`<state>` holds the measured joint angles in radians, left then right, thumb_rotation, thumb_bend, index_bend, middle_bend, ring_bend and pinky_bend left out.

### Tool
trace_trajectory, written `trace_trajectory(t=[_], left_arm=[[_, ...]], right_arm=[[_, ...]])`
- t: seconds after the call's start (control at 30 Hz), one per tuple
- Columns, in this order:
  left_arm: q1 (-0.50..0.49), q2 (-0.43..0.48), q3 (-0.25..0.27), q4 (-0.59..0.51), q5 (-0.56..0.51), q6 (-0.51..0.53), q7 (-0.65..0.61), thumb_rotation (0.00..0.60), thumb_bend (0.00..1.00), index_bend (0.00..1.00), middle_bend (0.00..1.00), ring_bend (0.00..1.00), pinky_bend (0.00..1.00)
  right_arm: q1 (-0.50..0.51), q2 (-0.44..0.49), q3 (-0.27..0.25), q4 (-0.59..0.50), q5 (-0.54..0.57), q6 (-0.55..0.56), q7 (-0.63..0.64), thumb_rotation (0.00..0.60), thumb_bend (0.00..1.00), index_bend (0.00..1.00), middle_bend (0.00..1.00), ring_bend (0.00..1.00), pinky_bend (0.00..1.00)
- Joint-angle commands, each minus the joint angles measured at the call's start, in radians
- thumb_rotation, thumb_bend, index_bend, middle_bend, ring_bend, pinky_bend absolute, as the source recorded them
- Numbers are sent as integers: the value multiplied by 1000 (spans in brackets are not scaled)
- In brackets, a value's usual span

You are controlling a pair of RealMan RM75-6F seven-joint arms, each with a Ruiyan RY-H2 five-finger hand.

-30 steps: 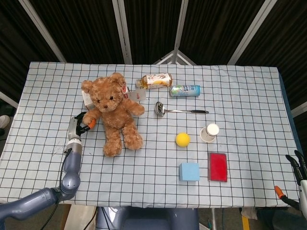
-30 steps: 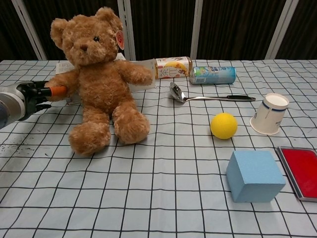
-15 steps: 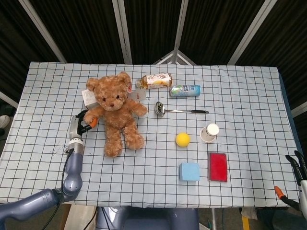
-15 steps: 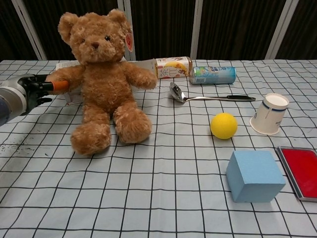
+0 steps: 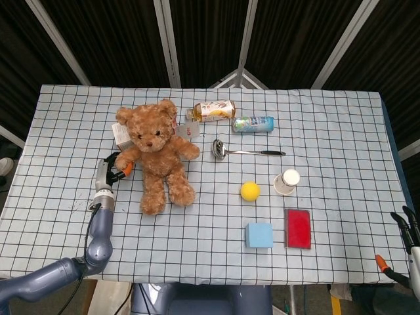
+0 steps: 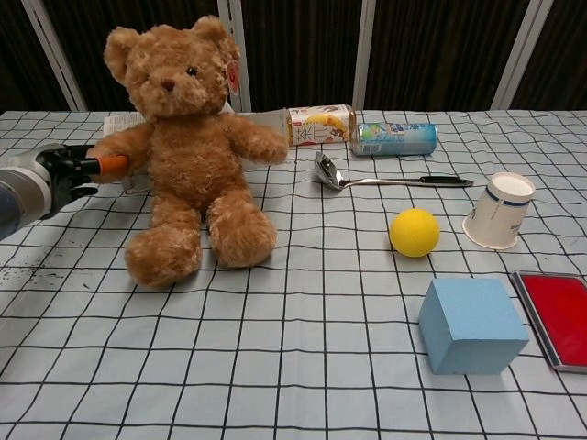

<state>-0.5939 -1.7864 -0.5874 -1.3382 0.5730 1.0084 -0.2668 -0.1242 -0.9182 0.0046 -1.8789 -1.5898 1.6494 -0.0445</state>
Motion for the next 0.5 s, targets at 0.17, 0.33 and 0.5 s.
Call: trace_trajectory(t=[0.17, 0.33, 0.5], left_arm=[[3, 21, -15, -82, 15, 52, 27, 600, 595, 494, 509, 117, 0], [15, 29, -14, -77, -5, 57, 34, 600, 595, 494, 506, 117, 0], [27, 32, -11, -36, -34, 16, 18, 600, 595, 495, 502, 117, 0]], right_arm=[[-1, 3, -2, -2, -3, 0, 3, 600, 218, 140, 61, 120, 0], [-2, 5, -2, -4, -4, 3, 6, 600, 218, 140, 61, 118, 0], [0, 5, -3, -5, -3, -2, 1, 600, 218, 140, 61, 104, 0]])
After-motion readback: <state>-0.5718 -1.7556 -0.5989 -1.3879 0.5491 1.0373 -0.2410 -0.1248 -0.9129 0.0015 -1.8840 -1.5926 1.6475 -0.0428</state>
